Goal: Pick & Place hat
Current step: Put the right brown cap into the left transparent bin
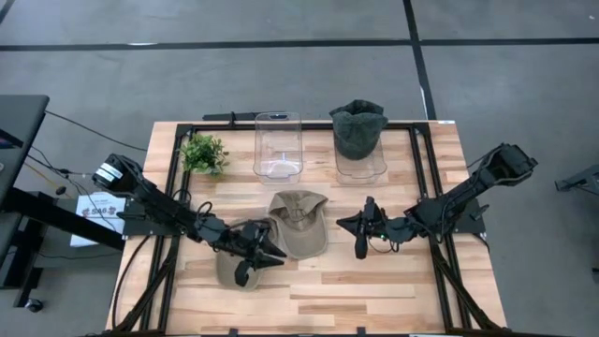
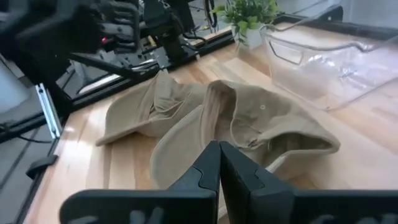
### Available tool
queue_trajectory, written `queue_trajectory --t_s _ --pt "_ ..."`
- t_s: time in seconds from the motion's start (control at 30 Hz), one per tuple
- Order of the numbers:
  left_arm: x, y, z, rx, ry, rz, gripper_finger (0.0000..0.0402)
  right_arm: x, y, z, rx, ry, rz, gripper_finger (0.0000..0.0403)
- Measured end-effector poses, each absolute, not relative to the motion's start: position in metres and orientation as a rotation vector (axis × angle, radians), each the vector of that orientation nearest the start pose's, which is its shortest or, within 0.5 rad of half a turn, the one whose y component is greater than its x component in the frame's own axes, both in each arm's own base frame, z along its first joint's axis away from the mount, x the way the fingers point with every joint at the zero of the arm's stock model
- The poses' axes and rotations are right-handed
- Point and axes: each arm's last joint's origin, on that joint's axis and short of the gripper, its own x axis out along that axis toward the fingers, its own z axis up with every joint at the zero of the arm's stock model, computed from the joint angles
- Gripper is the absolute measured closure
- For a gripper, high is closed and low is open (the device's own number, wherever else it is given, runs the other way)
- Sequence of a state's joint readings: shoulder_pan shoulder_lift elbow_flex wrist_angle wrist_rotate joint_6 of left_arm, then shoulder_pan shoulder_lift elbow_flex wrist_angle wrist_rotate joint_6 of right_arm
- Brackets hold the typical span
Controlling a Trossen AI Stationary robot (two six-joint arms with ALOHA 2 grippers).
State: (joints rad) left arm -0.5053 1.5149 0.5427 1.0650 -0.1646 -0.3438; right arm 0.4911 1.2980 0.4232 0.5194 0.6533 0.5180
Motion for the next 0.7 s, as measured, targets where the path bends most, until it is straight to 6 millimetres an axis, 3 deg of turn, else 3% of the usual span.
queue_trajectory --t_s 0.2,0.47,0.7 --pt "0.261 -0.134 0.221 -0.311 -0.089 -0.355 0.0307 0.22 0.091 0.178 0.431 0.223 -0.27 0.0403" --pt "0.26 -0.137 0.22 -0.332 -0.068 -0.344 0.0307 0.217 0.09 0.171 0.361 0.281 -0.278 0.0403" --pt "0.26 -0.138 0.217 -0.325 -0.046 -0.344 0.0307 0.214 0.09 0.167 0.418 0.288 -0.287 0.0403"
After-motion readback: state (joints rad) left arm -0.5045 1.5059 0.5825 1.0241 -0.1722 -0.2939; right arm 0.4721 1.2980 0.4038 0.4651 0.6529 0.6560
